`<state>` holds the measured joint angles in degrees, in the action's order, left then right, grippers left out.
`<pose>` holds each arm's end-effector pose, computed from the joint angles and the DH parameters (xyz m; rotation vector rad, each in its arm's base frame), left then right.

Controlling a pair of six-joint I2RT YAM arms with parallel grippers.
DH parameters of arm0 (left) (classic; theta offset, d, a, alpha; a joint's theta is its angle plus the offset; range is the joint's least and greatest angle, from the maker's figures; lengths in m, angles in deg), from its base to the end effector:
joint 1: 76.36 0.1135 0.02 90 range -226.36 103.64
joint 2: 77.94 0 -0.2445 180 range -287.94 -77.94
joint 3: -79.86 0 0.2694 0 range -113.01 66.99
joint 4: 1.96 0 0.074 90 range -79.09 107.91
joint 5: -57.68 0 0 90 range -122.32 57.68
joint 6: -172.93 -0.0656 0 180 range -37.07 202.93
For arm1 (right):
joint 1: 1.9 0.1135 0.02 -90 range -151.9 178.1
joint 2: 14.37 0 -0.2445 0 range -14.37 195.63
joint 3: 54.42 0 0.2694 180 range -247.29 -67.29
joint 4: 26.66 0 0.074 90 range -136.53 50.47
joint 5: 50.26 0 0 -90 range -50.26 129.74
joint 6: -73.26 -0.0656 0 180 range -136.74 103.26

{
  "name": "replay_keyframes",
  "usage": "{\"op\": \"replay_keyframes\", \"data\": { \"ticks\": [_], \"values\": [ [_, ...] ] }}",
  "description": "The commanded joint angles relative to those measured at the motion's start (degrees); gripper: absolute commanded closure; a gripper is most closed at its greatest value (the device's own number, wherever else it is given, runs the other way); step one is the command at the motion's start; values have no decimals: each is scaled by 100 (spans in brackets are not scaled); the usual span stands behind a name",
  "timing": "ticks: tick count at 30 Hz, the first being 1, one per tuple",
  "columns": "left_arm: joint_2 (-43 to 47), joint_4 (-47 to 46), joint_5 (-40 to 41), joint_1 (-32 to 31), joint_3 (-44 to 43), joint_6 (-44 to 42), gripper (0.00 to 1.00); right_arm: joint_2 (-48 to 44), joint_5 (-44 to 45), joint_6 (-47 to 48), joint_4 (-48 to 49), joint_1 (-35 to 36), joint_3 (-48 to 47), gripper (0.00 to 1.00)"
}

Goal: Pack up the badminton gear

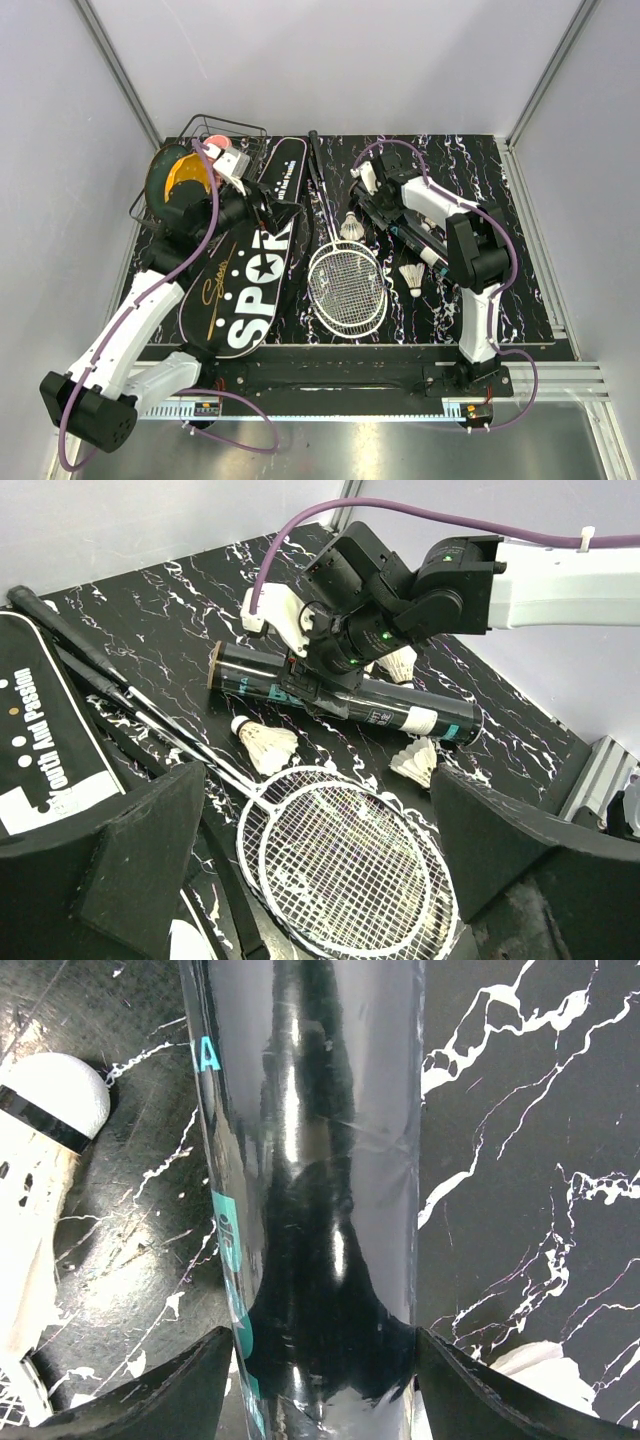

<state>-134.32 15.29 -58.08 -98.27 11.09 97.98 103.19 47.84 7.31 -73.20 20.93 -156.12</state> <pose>0.2495 -0.1311 0.3636 0.4535 1.6585 -0.8549 0.4245 0.1687 0.1335 -1.0138 2.4544 -0.1949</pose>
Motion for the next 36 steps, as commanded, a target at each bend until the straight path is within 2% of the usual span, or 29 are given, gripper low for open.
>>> {"op": "replay_keyframes", "data": {
  "ticks": [1, 5, 8, 10, 16, 18, 21, 24, 25, 27, 28, 30, 33, 34, 36],
  "values": [
    [-31, -166, -158, -59, -281, -11, 1, 101, -18, 152, 106, 46, -169, 20],
    [-92, -104, -114, -103, -299, -19, 1, 75, -168, 143, 124, 55, -195, 20],
    [-110, -104, -70, -146, -290, -11, 1, -74, 173, 161, 308, 46, -300, 24],
    [-119, -87, -9, -156, -290, -11, 1, -232, 576, 161, 422, 64, -423, 31],
    [-101, -69, 115, -173, -272, -2, 1, -1199, 1509, 415, 730, 73, -889, 44],
    [-119, -69, 89, -164, -281, 24, 1, -1577, 1712, 390, 809, 125, -1038, 44],
    [-171, -69, 45, -173, -299, 94, 1, -2095, 1950, -145, 827, 222, -1364, 44],
    [-250, -104, -43, -173, -316, 200, 1, -2631, 1109, -1374, 660, 231, -1531, 45],
    [-303, -122, -148, -173, -308, 244, 1, -2755, 410, -2012, 660, 239, -1479, 45],
    [-373, -244, -324, -164, -299, 358, 1, -3062, -235, -2744, 922, 231, -1304, 46],
    [-461, -280, -525, -164, -299, 402, 1, -3220, -987, -3357, 1098, 231, -1050, 46],
    [-532, -306, -632, -173, -334, 464, 1, -3370, -1659, -4306, 1765, 231, -533, 48],
    [-480, -333, -597, -173, -308, 438, 1, -3564, -2328, -5075, 2811, 240, -56, 48],
    [-427, -394, -571, -164, -264, 438, 1, -3599, -2739, -5582, 3083, 231, 267, 48],
    [-374, -412, -518, -173, -246, 438, 1, -3617, -3111, -6051, 4093, 240, 629, 48]
  ]
}}
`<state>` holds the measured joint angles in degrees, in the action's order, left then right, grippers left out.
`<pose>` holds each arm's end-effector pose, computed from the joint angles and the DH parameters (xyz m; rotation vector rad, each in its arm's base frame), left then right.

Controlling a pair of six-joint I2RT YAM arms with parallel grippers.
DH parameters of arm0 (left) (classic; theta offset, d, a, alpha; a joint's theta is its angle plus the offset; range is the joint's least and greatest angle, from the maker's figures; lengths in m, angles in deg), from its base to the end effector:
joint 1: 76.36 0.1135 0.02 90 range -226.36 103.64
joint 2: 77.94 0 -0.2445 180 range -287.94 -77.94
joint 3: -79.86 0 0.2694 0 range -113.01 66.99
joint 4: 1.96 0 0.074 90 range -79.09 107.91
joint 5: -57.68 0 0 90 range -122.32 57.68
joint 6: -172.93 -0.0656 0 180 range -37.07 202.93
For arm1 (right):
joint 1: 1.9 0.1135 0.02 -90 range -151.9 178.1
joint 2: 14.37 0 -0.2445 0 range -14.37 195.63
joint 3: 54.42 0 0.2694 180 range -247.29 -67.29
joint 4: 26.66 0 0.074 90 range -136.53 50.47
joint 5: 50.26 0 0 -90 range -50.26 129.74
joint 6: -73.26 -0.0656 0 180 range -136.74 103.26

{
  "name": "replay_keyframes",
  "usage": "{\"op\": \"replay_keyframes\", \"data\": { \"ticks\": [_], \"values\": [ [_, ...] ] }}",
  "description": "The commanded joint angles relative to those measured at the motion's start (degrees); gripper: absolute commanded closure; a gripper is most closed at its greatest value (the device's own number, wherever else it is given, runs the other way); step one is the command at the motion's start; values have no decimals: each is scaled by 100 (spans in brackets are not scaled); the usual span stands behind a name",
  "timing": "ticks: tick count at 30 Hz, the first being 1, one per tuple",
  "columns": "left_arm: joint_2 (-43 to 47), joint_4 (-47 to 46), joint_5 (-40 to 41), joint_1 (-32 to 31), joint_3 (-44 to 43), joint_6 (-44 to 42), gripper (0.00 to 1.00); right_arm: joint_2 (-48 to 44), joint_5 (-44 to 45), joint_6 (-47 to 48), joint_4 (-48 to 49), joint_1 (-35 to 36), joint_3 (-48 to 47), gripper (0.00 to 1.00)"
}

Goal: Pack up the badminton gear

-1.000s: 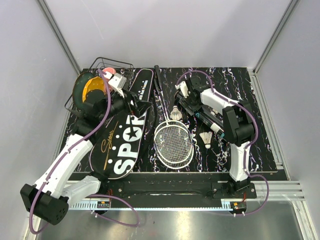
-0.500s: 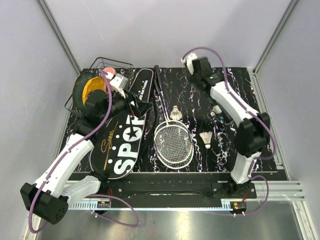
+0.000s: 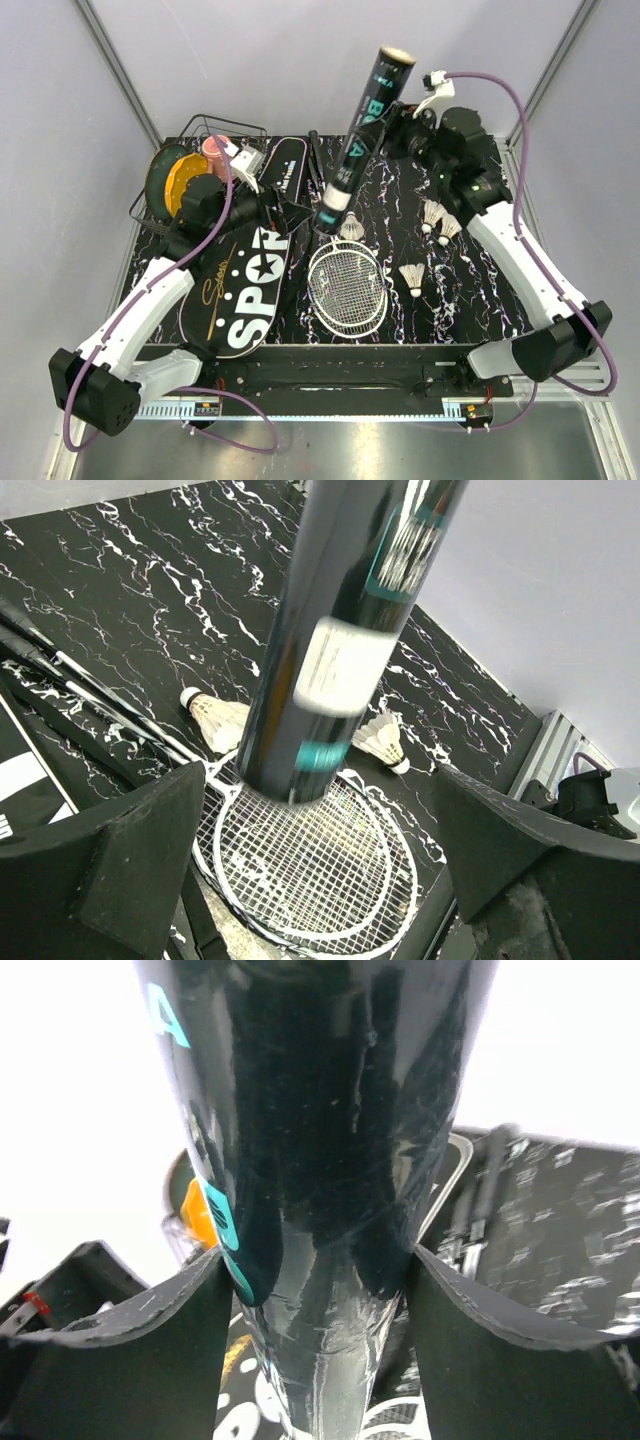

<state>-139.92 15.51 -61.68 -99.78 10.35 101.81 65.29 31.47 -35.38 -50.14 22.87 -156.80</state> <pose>0.2638 -0.1493 0.3420 0.4628 1.7664 -0.9762 0.3261 0.1609 0.4562 -0.2026 1.6160 0.7020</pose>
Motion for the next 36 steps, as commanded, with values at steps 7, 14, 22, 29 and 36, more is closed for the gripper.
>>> {"op": "replay_keyframes", "data": {
  "ticks": [7, 14, 22, 29, 36],
  "values": [
    [-235, -128, -596, -13, -452, 125, 1, 112, -1985, -3311, 3749, 45, 2199, 49],
    [-930, 147, -1062, -31, -726, 283, 1, -47, -1836, -4148, 4708, 106, 2975, 50],
    [-1062, 146, -905, -136, -681, 231, 1, -56, -1581, -4192, 4806, 563, 3133, 50],
    [-1097, 217, -773, -198, -699, 143, 5, -213, -1467, -3920, 4604, 774, 3212, 49],
    [-966, 164, -755, -198, -655, 99, 27, -398, -1545, -3771, 4550, 889, 3396, 44]
  ]
}}
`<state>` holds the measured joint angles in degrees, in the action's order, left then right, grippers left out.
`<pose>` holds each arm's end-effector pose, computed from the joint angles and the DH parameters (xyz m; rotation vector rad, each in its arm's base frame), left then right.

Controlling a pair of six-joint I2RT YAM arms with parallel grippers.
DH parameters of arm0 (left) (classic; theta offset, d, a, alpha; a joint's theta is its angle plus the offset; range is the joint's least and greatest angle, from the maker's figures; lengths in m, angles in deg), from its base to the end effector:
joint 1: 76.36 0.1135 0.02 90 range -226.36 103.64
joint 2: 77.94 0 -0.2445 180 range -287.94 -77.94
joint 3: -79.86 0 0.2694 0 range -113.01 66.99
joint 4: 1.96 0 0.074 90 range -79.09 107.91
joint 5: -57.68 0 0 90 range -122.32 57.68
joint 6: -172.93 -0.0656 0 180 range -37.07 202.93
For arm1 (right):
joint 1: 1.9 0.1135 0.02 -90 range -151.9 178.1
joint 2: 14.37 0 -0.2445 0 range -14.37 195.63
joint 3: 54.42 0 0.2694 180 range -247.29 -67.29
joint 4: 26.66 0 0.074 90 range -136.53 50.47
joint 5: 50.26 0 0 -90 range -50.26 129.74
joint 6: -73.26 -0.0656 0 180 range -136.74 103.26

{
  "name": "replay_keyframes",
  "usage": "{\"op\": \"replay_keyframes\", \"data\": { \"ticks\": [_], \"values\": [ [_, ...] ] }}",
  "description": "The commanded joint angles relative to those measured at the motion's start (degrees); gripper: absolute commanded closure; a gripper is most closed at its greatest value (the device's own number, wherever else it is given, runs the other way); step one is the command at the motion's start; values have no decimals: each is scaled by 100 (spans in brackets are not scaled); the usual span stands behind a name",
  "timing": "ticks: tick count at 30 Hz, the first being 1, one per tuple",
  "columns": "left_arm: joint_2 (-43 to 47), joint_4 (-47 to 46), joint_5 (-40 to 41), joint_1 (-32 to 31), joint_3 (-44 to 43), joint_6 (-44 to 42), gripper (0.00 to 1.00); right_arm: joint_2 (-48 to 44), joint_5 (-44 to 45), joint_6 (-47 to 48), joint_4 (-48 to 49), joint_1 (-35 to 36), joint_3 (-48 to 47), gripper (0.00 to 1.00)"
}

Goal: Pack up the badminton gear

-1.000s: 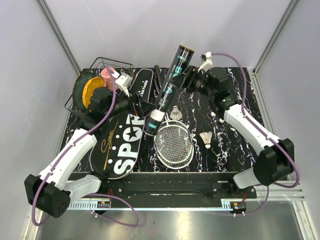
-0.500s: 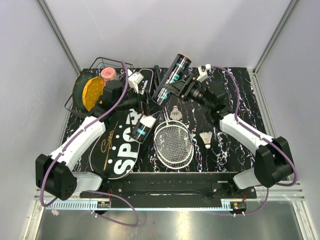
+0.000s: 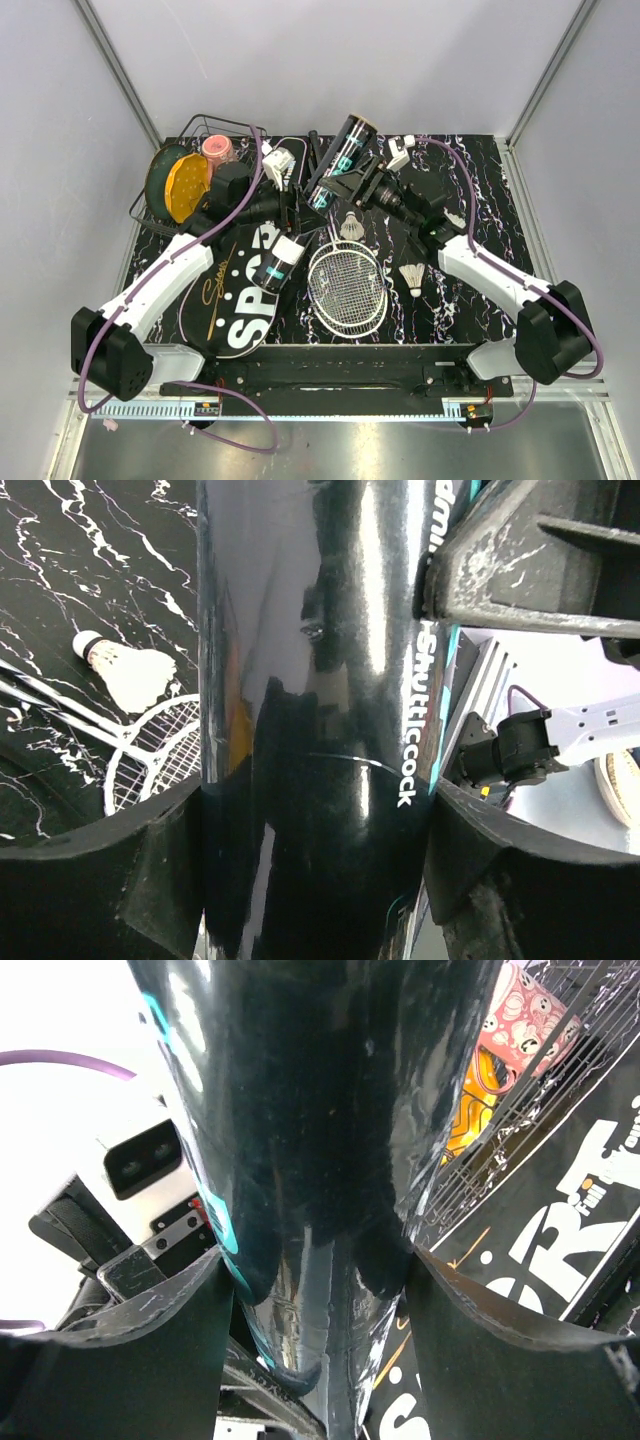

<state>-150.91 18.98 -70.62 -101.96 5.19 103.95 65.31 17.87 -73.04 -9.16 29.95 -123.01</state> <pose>0.2856 -0.1819 0.3139 0.5589 1.9309 -1.1708 0.3053 0.2184 0.3173 0.0009 1.6643 1.4916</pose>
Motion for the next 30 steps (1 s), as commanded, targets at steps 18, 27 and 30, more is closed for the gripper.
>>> {"op": "replay_keyframes", "data": {
  "ticks": [18, 27, 30],
  "values": [
    [283, 626, 220, 3, -114, -2285, 68, -657, 1467, 4188, -7227, -786, -3918, 0],
    [178, 870, -775, -58, -324, -2514, 73, -533, -351, 4214, -6378, -1444, -3902, 27],
    [222, 880, -801, -120, -280, -2637, 75, -270, -1274, 4275, -6350, -1603, -4104, 25]
  ]
}}
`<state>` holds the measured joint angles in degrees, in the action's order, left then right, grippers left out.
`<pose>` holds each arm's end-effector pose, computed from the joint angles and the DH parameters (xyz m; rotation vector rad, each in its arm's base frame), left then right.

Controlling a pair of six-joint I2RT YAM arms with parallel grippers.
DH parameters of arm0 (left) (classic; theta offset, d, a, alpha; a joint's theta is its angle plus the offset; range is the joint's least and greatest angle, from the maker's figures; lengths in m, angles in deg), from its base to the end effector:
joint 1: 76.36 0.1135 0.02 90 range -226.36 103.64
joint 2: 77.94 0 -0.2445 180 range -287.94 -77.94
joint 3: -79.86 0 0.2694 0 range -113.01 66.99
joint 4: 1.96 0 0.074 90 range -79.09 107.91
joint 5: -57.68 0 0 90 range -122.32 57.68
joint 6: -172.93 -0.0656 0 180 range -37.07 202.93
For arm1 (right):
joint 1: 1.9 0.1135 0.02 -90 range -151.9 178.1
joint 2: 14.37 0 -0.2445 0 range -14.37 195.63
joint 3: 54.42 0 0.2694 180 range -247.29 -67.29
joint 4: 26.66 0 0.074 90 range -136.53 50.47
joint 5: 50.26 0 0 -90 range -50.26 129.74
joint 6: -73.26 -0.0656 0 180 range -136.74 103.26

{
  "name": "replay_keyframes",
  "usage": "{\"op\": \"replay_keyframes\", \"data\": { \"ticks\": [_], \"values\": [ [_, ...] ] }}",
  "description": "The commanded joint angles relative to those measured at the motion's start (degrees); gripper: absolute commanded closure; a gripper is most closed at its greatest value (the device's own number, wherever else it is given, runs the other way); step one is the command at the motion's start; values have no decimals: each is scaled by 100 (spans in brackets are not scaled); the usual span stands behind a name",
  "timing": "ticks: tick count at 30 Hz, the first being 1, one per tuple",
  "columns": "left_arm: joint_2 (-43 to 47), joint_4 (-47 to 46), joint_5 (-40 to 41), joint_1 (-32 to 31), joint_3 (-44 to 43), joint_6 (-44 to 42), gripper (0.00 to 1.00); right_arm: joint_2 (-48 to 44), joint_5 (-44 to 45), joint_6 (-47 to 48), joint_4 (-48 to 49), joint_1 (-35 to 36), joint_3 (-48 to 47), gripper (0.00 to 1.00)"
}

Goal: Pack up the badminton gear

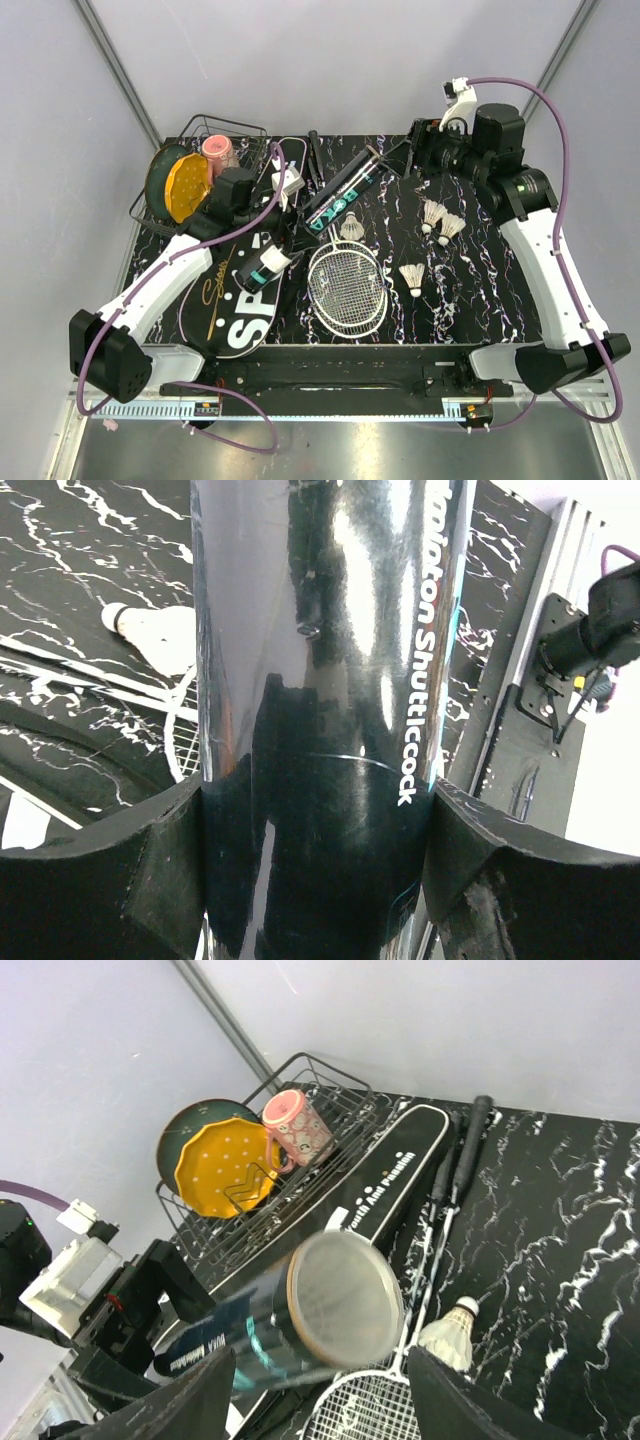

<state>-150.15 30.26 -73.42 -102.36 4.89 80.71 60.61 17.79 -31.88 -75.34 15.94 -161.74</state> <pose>0.2704 -0.1799 0.2986 0.9331 1.8755 -0.9968 0.2911 0.1194 0.4558 -0.3178 1.8761 0.7505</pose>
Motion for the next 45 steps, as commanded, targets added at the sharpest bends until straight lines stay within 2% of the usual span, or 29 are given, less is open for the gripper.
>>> {"op": "replay_keyframes", "data": {
  "ticks": [1, 6, 9, 10, 12, 17, 19, 20, 23, 24, 26, 28, 34, 38, 45],
  "values": [
    [137, -257, -556, -81, -258, -314, 76, 236, -1398, 195, 268, -220, -257, 26],
    [92, -160, -732, -90, -311, -376, 78, 298, -2066, 248, 277, -308, -258, 35],
    [154, -256, -663, -133, -232, -393, 79, 298, -2208, 178, 311, -326, -144, 45],
    [128, -257, -671, -134, -232, -393, 79, 280, -2208, 117, 338, -326, -109, 54],
    [101, -230, -662, -142, -241, -393, 80, 211, -2295, -41, 460, -334, 32, 65],
    [31, -239, -662, -142, -267, -376, 82, 52, -2708, -358, 707, -396, 270, 64],
    [57, -230, -636, -142, -258, -385, 84, 26, -2857, -498, 865, -448, 322, 69],
    [66, -248, -566, -142, -241, -393, 85, -9, -3015, -699, 944, -492, 392, 77],
    [101, -274, -399, -142, -197, -420, 90, -167, -3253, -1322, 1514, -659, 716, 89],
    [110, -309, -364, -142, -170, -428, 93, -194, -3332, -1543, 1986, -703, 831, 95],
    [180, -510, -285, -134, -22, -429, 94, -203, -3630, -2191, 2428, -870, 1086, 100],
    [233, -686, -241, -142, 84, -341, 100, -168, -3772, -2554, 2938, -984, 1183, 100],
    [347, -845, -12, -142, 155, -270, 100, -440, -3289, -3206, 3247, -1687, 1438, 100],
    [479, -1012, 32, -151, 304, -305, 100, -458, -3298, -3583, 3370, -2354, 1430, 100],
    [593, -1056, 172, -151, 340, -288, 100, -511, -3105, -3584, 3432, -2549, 1719, 100]
  ]
}}
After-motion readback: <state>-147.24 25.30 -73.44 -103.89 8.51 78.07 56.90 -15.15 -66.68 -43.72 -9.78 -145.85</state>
